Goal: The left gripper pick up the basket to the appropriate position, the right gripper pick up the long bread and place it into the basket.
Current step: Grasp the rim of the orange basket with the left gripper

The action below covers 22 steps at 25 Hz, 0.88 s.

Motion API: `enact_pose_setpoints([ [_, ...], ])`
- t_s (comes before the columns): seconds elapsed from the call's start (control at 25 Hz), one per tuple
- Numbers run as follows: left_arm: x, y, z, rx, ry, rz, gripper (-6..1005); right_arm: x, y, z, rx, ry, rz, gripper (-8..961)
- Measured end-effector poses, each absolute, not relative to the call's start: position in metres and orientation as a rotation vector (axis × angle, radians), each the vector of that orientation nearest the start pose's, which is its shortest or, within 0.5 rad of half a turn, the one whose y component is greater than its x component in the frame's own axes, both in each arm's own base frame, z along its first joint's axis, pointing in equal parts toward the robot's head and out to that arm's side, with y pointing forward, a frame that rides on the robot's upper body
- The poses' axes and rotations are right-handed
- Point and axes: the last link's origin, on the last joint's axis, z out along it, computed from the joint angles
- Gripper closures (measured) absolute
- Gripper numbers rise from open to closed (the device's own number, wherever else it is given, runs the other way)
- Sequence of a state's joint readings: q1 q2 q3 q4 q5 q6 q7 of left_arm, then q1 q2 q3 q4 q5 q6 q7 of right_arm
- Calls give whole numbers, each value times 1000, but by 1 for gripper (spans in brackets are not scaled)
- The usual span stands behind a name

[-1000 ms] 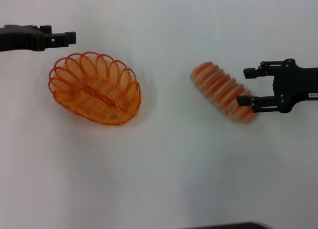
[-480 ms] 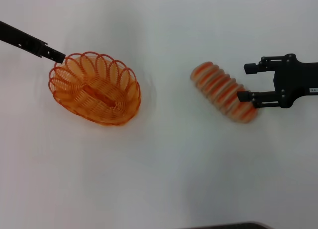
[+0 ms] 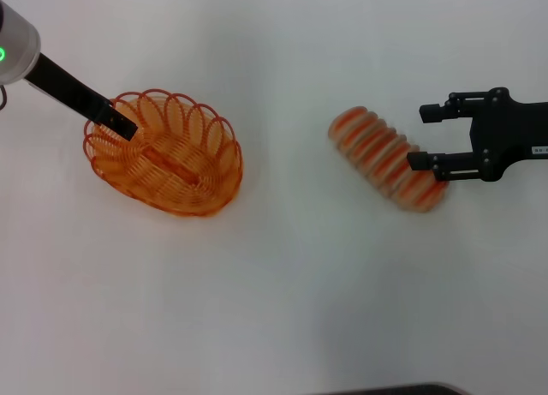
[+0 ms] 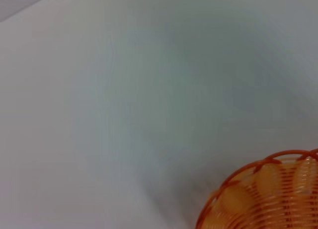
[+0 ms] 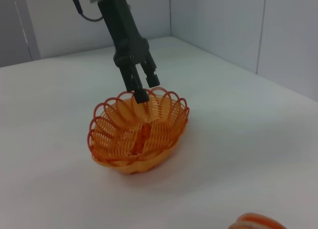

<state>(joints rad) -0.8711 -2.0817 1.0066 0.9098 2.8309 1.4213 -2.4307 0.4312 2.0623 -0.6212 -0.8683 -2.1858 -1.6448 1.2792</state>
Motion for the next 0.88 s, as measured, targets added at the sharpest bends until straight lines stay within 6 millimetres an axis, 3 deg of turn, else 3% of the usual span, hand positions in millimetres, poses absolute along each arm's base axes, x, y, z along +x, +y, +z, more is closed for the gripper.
enact_pose_setpoints([
  [0.56,-220,413,-4,-2429,-1028,531,158,299,305,39,-2762,431,388,200],
  [0.88,-218,414,-7,-2419,-1024,520,241,299,305,38,-2759,432,391,199],
])
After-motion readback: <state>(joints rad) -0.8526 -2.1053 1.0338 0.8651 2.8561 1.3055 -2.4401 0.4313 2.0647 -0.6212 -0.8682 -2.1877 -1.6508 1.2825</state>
